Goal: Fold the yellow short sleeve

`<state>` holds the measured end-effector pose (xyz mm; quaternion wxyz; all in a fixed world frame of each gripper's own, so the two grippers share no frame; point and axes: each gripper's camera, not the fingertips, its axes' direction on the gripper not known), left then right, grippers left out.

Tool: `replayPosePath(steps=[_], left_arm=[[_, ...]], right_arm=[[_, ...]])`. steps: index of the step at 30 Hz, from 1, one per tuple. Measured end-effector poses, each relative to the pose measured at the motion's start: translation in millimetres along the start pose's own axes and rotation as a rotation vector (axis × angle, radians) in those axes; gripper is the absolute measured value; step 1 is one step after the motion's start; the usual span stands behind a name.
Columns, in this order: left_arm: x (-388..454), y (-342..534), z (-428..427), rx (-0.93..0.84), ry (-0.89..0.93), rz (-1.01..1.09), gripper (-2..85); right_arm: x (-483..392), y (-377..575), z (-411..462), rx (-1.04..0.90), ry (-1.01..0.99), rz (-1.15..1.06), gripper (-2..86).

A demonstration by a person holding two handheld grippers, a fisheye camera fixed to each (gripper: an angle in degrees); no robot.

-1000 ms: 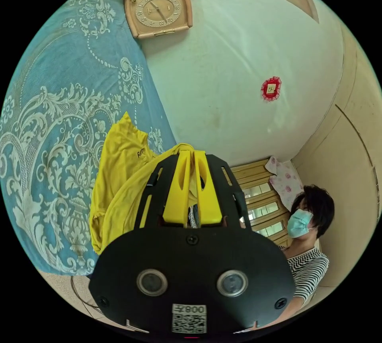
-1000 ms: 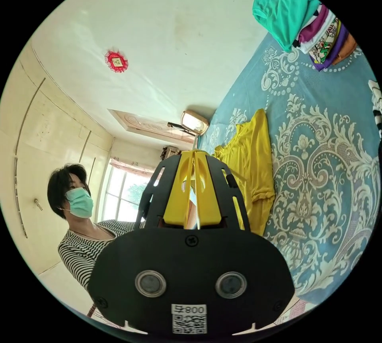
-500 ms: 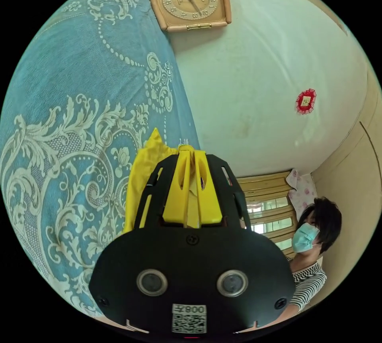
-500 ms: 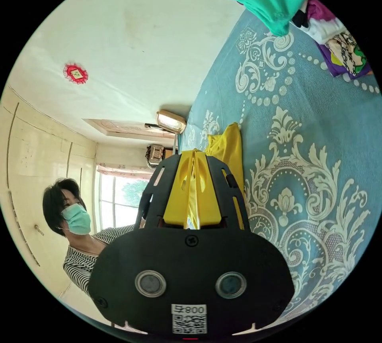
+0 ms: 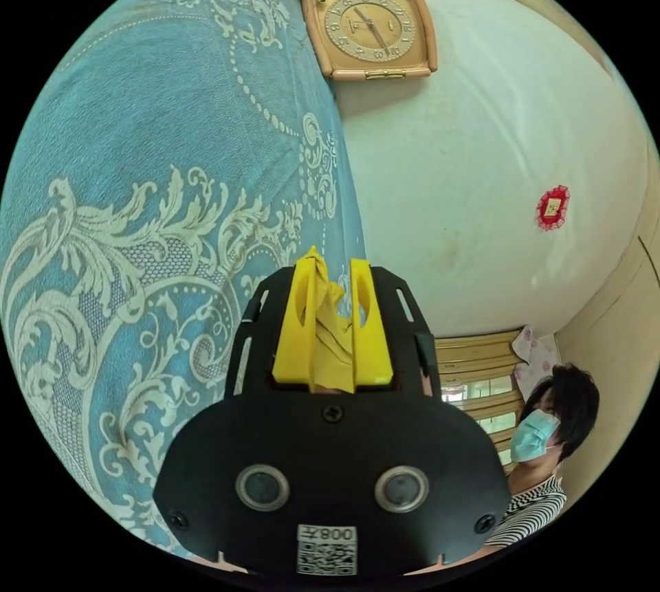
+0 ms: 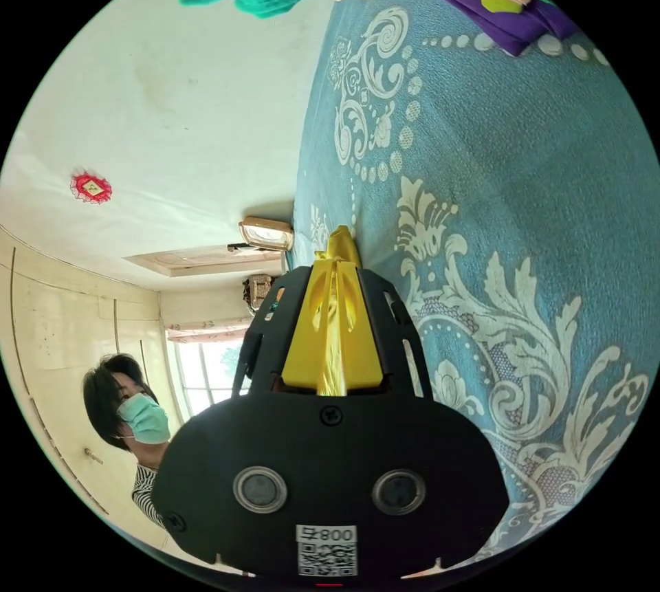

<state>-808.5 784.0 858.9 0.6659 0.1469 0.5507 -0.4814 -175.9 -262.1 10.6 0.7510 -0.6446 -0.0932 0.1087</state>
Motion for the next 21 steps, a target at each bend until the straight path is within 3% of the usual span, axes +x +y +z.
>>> replayPosePath(steps=[6,10,14,17,21], left_arm=[[16,11,49,0.036,0.048,0.035,8.4],[78,33,135,-0.186,-0.130,0.289,9.1],[149,73,257,-0.452,-0.443,0.651,10.6],[184,102,337,-0.539,-0.641,0.858,10.6],[205,128,410,-0.598,-0.791,1.010,9.3]], right_arm=[[-28,-7,28,0.040,-0.019,-0.038,1.3],[-61,-6,51,0.089,-0.002,-0.095,2.2],[-135,11,126,-0.063,0.252,-0.336,4.5],[-191,31,211,-0.206,0.510,-0.540,5.5],[-239,54,308,-0.332,0.702,-0.770,5.6]])
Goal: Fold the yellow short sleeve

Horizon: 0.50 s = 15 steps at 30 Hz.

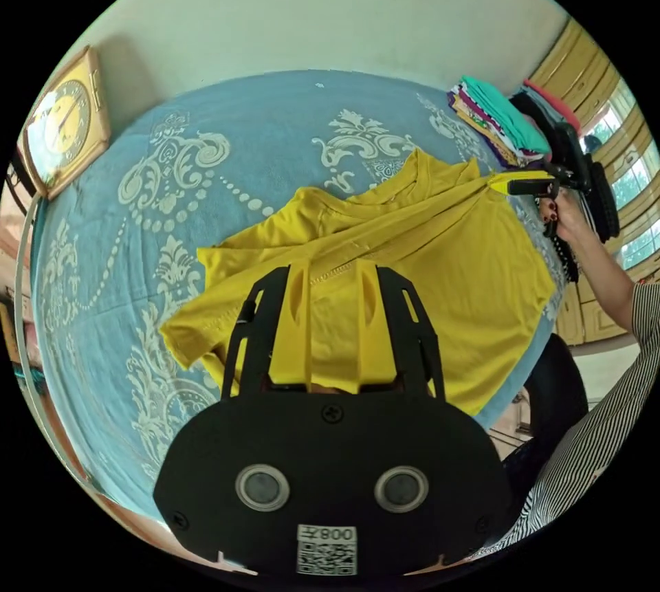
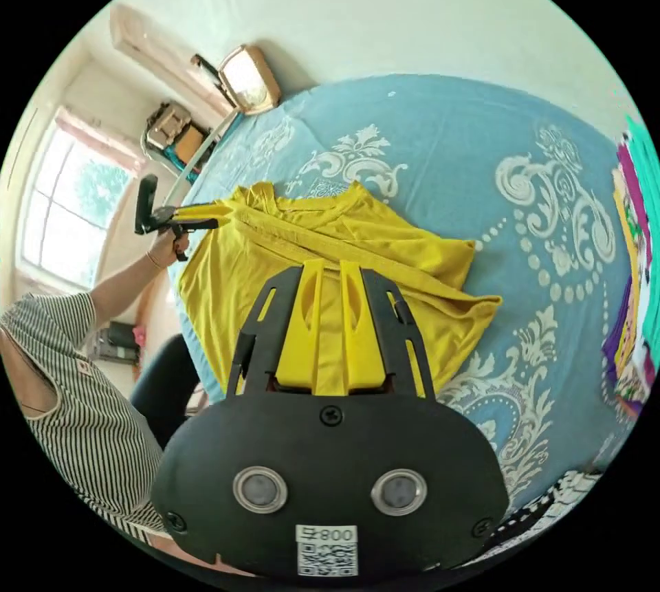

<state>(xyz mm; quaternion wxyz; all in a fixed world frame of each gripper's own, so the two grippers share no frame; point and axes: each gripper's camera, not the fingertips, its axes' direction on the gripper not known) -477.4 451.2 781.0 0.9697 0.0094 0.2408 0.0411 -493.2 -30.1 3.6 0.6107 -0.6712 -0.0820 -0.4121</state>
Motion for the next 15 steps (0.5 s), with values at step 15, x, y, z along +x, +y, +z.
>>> replayPosePath(steps=[15], left_arm=[[42,-141,38,0.003,-0.142,-0.060,0.9]], right_arm=[[-143,-115,87,-0.140,0.519,-0.299,-0.2]])
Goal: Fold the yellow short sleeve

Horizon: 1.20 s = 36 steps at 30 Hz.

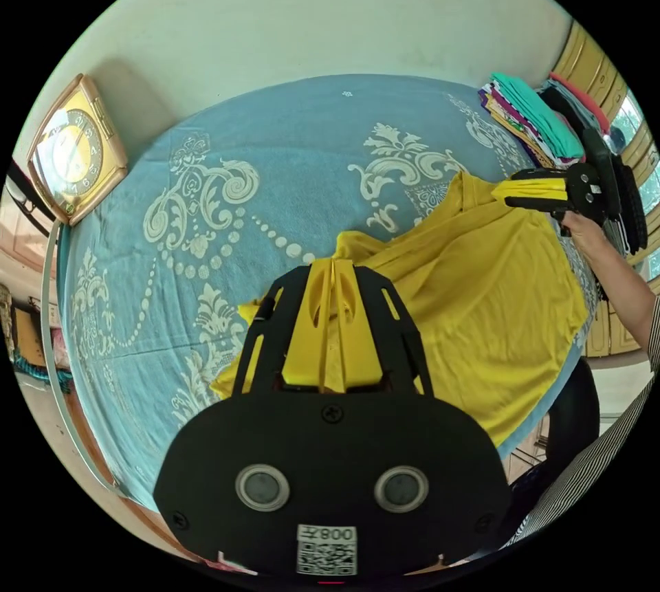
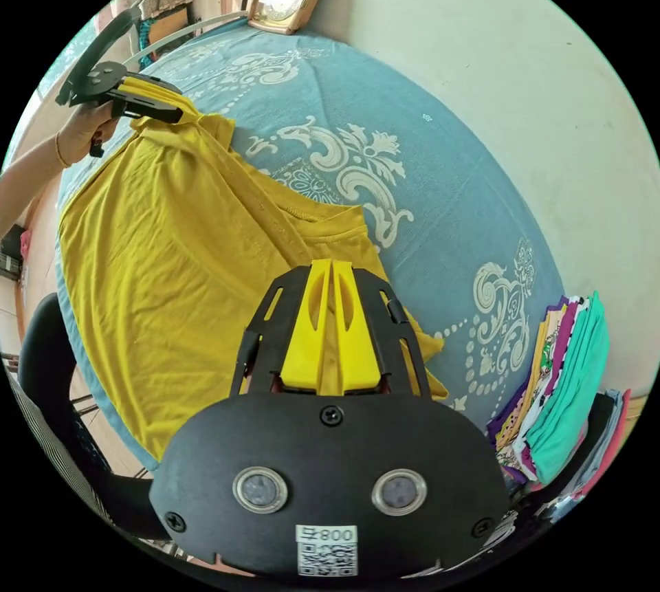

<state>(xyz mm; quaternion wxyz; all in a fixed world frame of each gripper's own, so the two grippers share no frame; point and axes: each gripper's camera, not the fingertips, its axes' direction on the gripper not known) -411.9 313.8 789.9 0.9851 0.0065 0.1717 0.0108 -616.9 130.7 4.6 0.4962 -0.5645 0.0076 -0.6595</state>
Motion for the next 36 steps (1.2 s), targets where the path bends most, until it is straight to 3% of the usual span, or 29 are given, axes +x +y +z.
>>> replayPosePath(steps=[4,10,14,22,27,30,32,34,36], left_arm=[[2,-14,-6,0.052,0.053,-0.065,0.4],[50,13,-6,0.067,0.210,0.096,0.4],[68,2,20,-0.063,0.022,0.121,0.4],[26,-53,17,-0.022,-0.130,-0.030,0.1],[24,-41,-11,0.087,-0.003,-0.031,0.1],[48,-15,-8,0.072,0.082,0.087,0.2],[65,-6,16,-0.064,-0.021,0.150,0.2],[62,-8,28,-0.103,-0.139,0.116,0.2],[49,-19,27,-0.087,-0.130,0.063,0.2]], right_arm=[[22,-18,-12,0.021,-0.067,0.110,-0.3],[-7,3,-39,0.097,-0.144,0.036,-0.3],[-27,3,-28,0.048,-0.163,-0.008,-0.3],[0,-21,-25,0.045,-0.168,0.069,-0.4],[24,-23,-25,0.053,-0.213,0.124,-0.3],[21,-13,-30,0.078,-0.220,0.111,-0.3],[15,-5,-30,0.089,-0.251,0.092,-0.3],[12,-2,-27,0.076,-0.257,0.071,-0.3],[11,0,-24,0.060,-0.243,0.062,-0.3]])
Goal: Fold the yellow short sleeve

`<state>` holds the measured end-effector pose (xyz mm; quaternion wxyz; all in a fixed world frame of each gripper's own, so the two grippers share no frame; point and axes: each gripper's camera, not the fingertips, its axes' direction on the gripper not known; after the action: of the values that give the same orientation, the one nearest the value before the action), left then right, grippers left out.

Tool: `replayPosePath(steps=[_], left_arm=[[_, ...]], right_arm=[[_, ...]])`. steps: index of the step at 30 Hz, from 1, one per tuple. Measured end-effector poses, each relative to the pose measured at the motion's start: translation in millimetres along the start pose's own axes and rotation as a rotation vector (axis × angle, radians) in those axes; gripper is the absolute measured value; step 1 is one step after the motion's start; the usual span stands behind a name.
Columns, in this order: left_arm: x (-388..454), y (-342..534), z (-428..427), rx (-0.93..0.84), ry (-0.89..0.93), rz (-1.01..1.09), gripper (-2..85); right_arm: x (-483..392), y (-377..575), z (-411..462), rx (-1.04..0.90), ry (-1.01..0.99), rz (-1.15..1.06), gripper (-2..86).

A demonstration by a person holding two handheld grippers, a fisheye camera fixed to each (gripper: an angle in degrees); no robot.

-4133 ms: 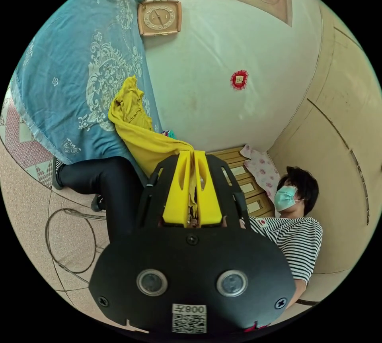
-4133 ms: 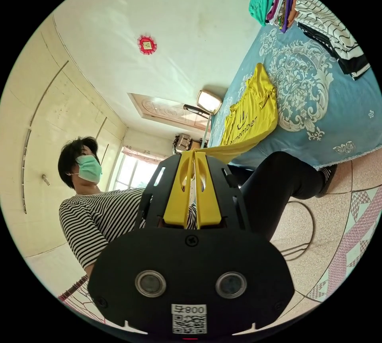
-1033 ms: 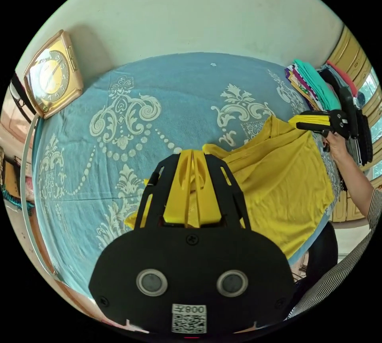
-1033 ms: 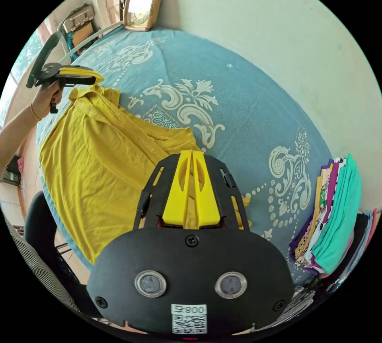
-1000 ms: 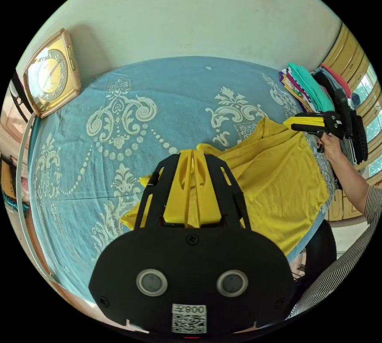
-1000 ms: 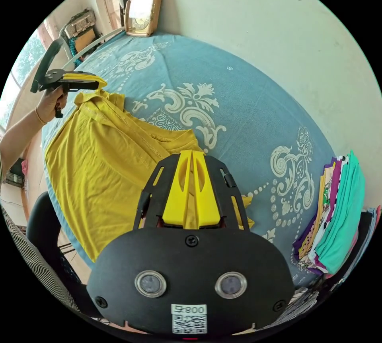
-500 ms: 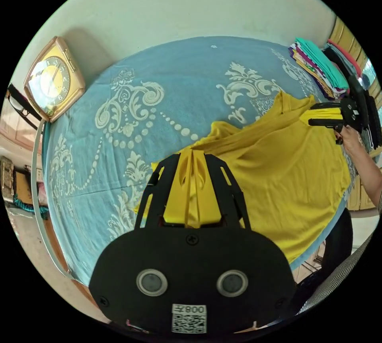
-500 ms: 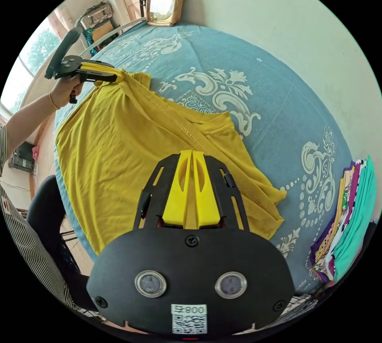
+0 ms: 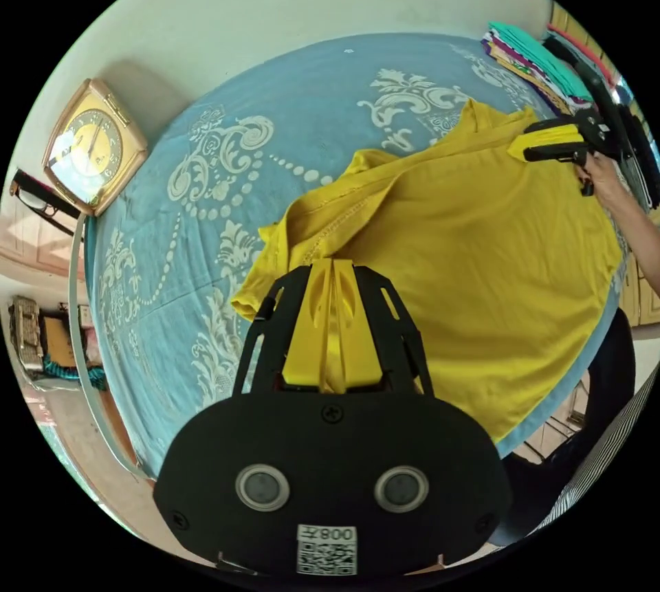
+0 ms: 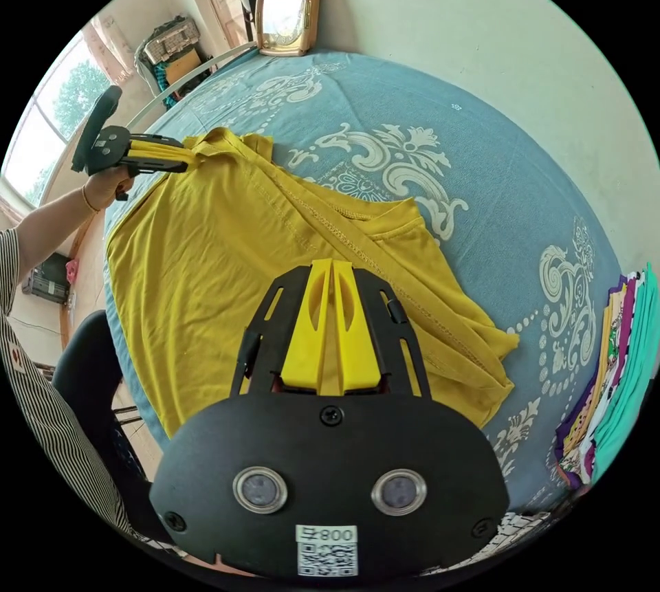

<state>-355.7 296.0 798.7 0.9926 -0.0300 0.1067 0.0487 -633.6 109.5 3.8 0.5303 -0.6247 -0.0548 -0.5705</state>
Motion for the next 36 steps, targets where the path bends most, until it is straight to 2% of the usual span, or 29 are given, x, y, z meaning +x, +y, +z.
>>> replayPosePath(steps=[2,6,9,11,15,18,23,26,32,36], left_arm=[[-20,-17,-10,0.065,-0.066,-0.069,0.1],[-47,-40,-8,0.025,-0.147,-0.132,0.1],[-52,-32,-17,0.088,-0.065,-0.161,0.1],[-34,-15,-21,0.142,0.052,-0.086,0.2],[-13,3,-1,0.068,-0.009,-0.011,0.2],[-30,-2,22,-0.023,-0.095,-0.055,0.2],[-81,-20,22,-0.005,-0.047,-0.187,0.1],[-91,-15,16,0.014,-0.070,-0.253,0.1],[-75,18,2,0.109,0.064,-0.229,0.2],[-69,23,19,0.060,0.089,-0.239,0.2]], right_arm=[[7,2,-2,-0.007,-0.002,0.001,-0.3],[26,3,-8,0.007,0.047,0.024,-0.3],[44,10,-17,0.033,0.028,0.065,-0.2],[51,26,-29,0.067,0.021,0.083,-0.2],[59,61,-37,0.085,0.032,0.111,-0.2],[71,75,-32,0.042,0.066,0.120,-0.2],[111,78,-38,0.053,0.100,0.179,-0.2],[136,84,-45,0.085,0.051,0.222,-0.1],[173,139,-73,0.169,0.021,0.361,0.0],[181,177,-82,0.207,0.004,0.391,0.2]])
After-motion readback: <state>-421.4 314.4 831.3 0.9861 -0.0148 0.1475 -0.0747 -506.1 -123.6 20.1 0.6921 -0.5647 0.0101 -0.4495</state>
